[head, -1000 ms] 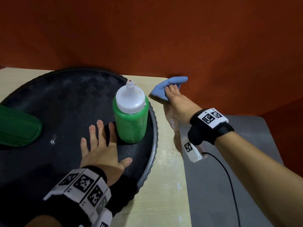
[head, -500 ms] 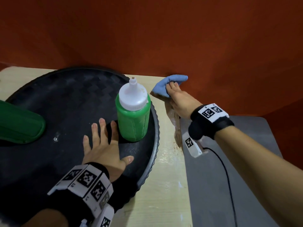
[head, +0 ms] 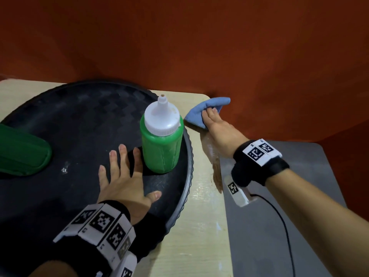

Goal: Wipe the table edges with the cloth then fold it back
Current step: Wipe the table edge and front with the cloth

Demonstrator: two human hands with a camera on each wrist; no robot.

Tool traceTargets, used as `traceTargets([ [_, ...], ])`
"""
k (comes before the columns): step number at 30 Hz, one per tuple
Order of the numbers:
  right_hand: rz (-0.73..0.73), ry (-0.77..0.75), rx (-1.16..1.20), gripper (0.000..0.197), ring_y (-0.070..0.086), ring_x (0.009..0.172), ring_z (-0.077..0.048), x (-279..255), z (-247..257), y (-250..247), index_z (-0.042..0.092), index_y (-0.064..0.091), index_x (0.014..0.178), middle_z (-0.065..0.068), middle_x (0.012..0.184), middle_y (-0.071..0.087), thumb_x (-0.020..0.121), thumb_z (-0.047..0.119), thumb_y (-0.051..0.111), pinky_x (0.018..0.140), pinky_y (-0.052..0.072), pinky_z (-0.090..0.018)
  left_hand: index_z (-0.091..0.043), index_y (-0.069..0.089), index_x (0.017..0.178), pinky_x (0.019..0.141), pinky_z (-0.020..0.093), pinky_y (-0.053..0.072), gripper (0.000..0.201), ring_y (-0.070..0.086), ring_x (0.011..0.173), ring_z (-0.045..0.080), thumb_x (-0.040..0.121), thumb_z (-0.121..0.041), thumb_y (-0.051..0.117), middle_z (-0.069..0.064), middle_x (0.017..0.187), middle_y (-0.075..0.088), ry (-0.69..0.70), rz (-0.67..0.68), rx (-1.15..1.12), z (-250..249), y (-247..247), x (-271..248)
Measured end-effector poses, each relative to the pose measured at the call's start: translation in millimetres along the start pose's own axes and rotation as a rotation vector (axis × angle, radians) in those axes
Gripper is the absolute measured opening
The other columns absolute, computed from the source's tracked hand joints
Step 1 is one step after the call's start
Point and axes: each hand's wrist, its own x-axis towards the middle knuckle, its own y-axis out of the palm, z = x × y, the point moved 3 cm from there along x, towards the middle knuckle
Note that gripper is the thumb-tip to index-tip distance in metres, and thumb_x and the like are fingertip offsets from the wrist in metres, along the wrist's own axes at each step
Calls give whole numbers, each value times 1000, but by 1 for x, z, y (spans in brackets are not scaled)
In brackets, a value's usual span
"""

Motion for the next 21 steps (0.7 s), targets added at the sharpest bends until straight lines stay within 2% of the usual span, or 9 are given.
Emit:
traceTargets([
  [5,-92,5,38,59,11,146,-31,19,3,-16,-1,11,147,-19,157,7,93,2,36,108,32,-49,-19,-30,145,118,50,-9,106,-33,140,30,84,-66,43,12,147,-43,9,5,6,0,0,0],
  [8,-53,-9,19,71,6,147,-28,-2,0,1,2,6,148,-16,158,0,89,1,45,111,30,-45,-19,-30,146,118,50,-8,106,-33,140,30,84,-67,42,11,147,-43,9,-6,10,0,-1,-1],
  [10,-25,-22,8,79,12,146,-30,-7,-3,5,3,7,148,-16,158,1,84,0,53,109,33,-46,-19,-29,146,118,50,-9,106,-33,140,30,84,-67,42,11,147,-43,8,-2,7,0,0,-1],
  [12,-64,-16,34,65,25,141,-35,8,-1,-5,0,18,145,-19,154,15,87,1,46,103,37,-50,-19,-30,145,118,50,-10,106,-34,139,30,84,-66,43,11,147,-43,12,0,1,1,0,-1],
  [14,-97,26,85,53,29,138,-37,20,2,-15,-1,23,142,-21,151,20,91,2,37,102,37,-51,-19,-30,145,117,50,-10,106,-34,139,29,85,-66,43,11,147,-44,16,4,-9,0,0,-1],
  [16,-114,38,94,54,26,140,-37,19,2,-13,-1,20,144,-21,154,16,92,2,35,106,33,-51,-20,-30,145,117,50,-10,106,-34,139,29,85,-66,43,10,147,-44,15,-2,-11,1,1,0],
  [19,-66,-7,35,70,10,146,-30,-3,0,3,2,10,148,-16,158,3,88,-2,45,111,30,-48,-20,-30,145,118,50,-10,106,-34,139,30,84,-66,43,11,147,-43,14,-10,-7,1,0,-1],
  [21,-56,-21,26,68,15,145,-31,-4,-2,1,2,14,147,-15,158,6,87,-2,45,107,34,-50,-20,-30,145,117,50,-10,106,-34,139,30,84,-66,43,11,147,-43,12,-6,-8,0,1,-1],
])
